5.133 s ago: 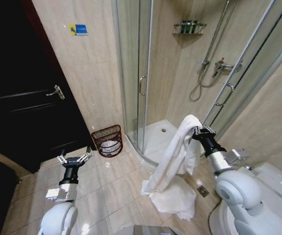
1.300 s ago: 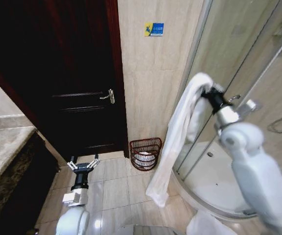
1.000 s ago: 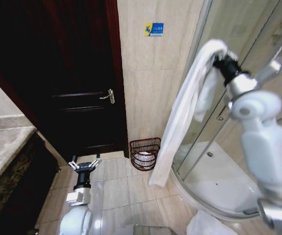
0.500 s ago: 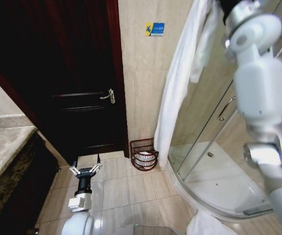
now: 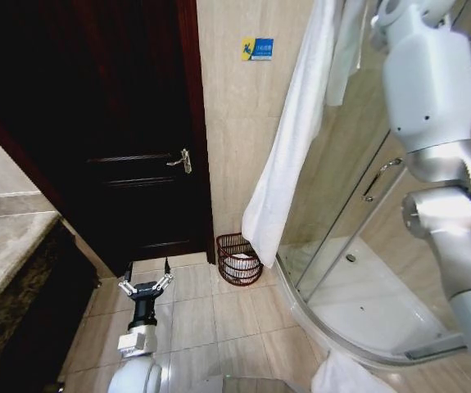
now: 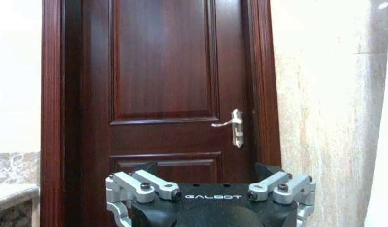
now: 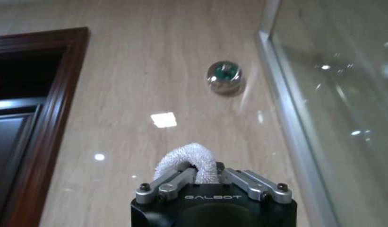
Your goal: Discard the used towel into the hamper.
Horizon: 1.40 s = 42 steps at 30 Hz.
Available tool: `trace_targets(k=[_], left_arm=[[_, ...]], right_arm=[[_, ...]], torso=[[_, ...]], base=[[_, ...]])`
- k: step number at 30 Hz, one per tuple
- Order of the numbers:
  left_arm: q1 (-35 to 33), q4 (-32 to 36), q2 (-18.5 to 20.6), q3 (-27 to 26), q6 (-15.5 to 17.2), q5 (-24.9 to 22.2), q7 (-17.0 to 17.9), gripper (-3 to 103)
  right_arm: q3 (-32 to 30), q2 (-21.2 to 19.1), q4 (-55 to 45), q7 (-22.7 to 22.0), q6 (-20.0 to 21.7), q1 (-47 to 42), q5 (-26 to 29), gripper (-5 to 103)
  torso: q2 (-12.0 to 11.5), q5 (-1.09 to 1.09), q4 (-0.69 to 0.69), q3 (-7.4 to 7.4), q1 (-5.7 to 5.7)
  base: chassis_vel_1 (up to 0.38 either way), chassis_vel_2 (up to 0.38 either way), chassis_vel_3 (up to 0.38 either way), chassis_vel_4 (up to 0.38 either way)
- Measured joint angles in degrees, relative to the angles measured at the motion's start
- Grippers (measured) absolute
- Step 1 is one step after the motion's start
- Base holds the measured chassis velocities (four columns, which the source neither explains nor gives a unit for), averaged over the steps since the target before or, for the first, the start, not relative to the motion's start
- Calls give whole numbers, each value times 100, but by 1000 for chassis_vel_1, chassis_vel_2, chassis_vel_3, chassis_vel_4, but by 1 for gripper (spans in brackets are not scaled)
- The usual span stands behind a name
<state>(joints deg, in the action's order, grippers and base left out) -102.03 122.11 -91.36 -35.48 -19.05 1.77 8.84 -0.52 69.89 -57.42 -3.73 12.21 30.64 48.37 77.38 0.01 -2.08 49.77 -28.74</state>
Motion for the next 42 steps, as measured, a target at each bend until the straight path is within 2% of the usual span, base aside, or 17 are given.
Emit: trace_targets(k=[4, 15, 23, 42], left_arm=[[-19, -5, 13, -3, -3, -8, 3, 100], [2, -155, 19, 16, -59, -9, 4, 100], [-2, -155, 45, 63, -81, -2, 3, 100], [-106, -83, 23, 148, -156, 108, 1, 100]], right_arm=[[-54, 77, -93, -4, 25, -86, -103, 4], [-81, 459, 389, 51, 125, 457, -316, 4], [-135, 692, 571, 53, 56, 412, -515, 4], [-199, 849, 884, 74, 43, 942, -607, 4]], torso=[[0, 0, 1, 0, 0], [0, -2, 1, -1, 0], [0, -1, 0, 0, 0], [0, -2, 1, -1, 0]], base=[[0, 0, 0, 0], [0, 0, 0, 0], [0, 0, 0, 0], [0, 0, 0, 0]])
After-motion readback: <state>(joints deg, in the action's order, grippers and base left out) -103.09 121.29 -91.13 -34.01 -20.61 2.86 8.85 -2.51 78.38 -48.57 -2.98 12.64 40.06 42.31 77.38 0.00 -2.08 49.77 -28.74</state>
